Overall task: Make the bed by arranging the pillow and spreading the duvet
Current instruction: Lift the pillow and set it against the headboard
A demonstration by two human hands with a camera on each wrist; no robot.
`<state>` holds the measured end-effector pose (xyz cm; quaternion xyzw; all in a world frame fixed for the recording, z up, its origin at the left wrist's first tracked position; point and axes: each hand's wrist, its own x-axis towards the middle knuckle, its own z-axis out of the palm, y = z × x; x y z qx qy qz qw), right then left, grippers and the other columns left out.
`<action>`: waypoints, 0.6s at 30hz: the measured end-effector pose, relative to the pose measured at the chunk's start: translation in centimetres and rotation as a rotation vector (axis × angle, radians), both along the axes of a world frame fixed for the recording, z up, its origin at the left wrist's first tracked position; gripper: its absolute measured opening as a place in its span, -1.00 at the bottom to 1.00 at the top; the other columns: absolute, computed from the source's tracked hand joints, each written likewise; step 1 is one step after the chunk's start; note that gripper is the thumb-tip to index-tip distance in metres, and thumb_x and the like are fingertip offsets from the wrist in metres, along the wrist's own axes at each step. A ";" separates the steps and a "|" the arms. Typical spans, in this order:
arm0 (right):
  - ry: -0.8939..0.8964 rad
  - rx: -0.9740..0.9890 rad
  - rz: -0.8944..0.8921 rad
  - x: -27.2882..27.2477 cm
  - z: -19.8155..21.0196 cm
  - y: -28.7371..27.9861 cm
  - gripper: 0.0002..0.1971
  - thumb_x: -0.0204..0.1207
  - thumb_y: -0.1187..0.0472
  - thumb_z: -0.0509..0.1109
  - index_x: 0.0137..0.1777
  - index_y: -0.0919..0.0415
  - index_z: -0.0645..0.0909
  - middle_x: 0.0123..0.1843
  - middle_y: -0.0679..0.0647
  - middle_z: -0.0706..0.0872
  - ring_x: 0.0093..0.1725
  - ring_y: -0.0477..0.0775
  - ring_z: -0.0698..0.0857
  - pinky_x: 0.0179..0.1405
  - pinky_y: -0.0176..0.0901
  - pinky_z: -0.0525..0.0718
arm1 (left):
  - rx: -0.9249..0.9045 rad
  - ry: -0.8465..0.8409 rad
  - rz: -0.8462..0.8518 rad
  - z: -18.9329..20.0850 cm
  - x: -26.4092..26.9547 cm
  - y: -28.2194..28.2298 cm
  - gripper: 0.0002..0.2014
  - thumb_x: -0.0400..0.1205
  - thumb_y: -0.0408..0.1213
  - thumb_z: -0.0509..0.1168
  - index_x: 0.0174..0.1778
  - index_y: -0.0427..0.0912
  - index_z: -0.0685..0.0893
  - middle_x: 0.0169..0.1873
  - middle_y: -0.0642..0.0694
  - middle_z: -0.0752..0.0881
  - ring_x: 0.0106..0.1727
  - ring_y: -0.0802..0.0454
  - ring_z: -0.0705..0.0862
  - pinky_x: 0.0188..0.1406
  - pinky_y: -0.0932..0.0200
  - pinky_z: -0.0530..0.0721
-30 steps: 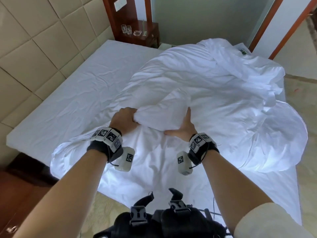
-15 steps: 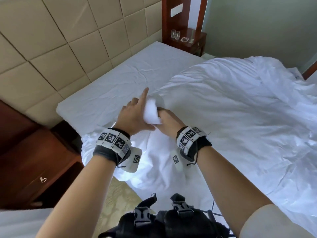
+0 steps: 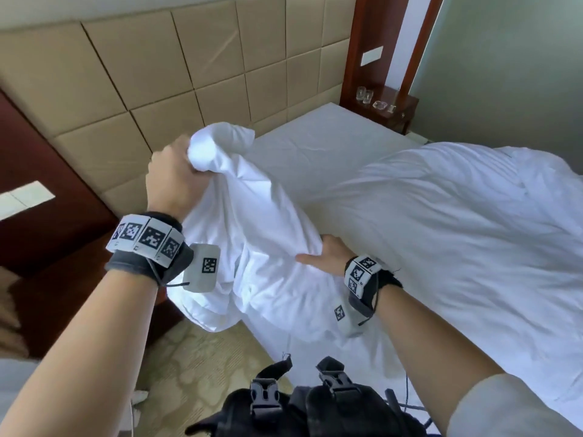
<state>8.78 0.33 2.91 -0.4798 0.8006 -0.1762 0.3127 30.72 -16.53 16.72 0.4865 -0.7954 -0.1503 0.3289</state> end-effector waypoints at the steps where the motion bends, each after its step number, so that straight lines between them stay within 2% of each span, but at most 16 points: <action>1: 0.002 -0.047 -0.031 0.8 0.5 -0.9 -0.63 0.48 -0.16 0.50 0.00 0.14 0.58 -0.06 0.08 0.69 0.03 0.20 0.73 -0.01 -0.10 0.65 | 0.024 0.007 0.002 0.1 1.1 -1.0 -0.73 0.48 -0.11 0.33 0.02 -0.15 0.58 -0.14 -0.17 0.76 -0.07 -0.28 0.69 -0.17 -0.06 0.65; 4: 0.081 -0.162 -0.069 3.2 2.3 -4.2 -0.69 0.55 -0.08 0.42 0.15 0.09 0.64 0.07 0.08 0.78 0.11 0.25 0.75 0.11 0.00 0.71 | 0.127 -0.006 0.004 -0.2 3.8 -3.5 -0.58 0.52 -0.10 0.35 0.22 -0.23 0.47 0.04 -0.24 0.71 0.09 -0.35 0.66 -0.03 -0.18 0.67; 6: 0.214 -0.180 -0.063 4.4 3.9 -6.2 -0.73 0.59 0.00 0.39 0.23 0.03 0.63 0.14 0.10 0.78 0.12 0.28 0.74 0.09 0.02 0.70 | 0.204 -0.002 -0.004 -0.8 5.2 -4.6 -0.43 0.53 -0.08 0.40 0.34 -0.26 0.36 0.20 -0.28 0.62 0.23 -0.35 0.60 0.14 -0.25 0.63; 8: 0.360 -0.199 -0.053 5.0 5.1 -7.9 -0.75 0.60 0.13 0.36 0.26 0.00 0.61 0.14 0.14 0.78 0.10 0.32 0.74 0.03 0.02 0.68 | 0.216 0.014 -0.030 -1.6 6.4 -5.7 -0.21 0.47 -0.05 0.48 0.50 -0.23 0.24 0.32 -0.26 0.50 0.35 -0.31 0.51 0.31 -0.28 0.55; 10: 0.451 -0.212 -0.058 5.4 6.1 -9.4 -0.73 0.58 0.21 0.35 0.25 -0.03 0.60 0.10 0.15 0.78 0.08 0.33 0.74 -0.03 0.03 0.67 | 0.174 -0.009 -0.062 -2.5 7.4 -7.0 0.08 0.36 0.00 0.57 0.65 -0.14 0.03 0.45 -0.25 0.36 0.46 -0.28 0.40 0.42 -0.31 0.45; 12: 0.510 -0.196 -0.066 6.0 6.7 -10.7 -0.78 0.57 0.22 0.37 0.18 -0.02 0.60 0.07 0.17 0.77 0.06 0.34 0.73 -0.05 0.03 0.66 | 0.110 -0.036 -0.079 -3.0 8.2 -8.4 0.25 0.28 0.05 0.62 0.69 -0.03 -0.13 0.59 -0.23 0.16 0.60 -0.27 0.22 0.53 -0.32 0.33; 15: 0.576 -0.176 -0.041 7.2 7.5 -12.1 -0.86 0.58 0.16 0.40 0.10 0.03 0.61 0.03 0.17 0.76 0.03 0.34 0.72 -0.10 0.00 0.61 | -0.076 -0.232 -0.143 -3.6 8.2 -10.0 0.30 0.24 0.21 0.58 0.71 0.03 -0.16 0.69 -0.24 -0.05 0.71 -0.27 -0.06 0.64 -0.34 0.08; 18: 0.654 -0.194 0.020 8.1 8.4 -13.7 -0.91 0.55 0.19 0.42 0.03 0.06 0.63 -0.06 0.16 0.78 -0.04 0.31 0.74 -0.22 -0.08 0.52 | -0.168 -0.462 -0.298 -3.8 7.0 -11.2 0.22 0.24 0.41 0.44 0.70 0.17 -0.12 0.72 -0.12 -0.13 0.73 -0.18 -0.24 0.56 -0.53 -0.21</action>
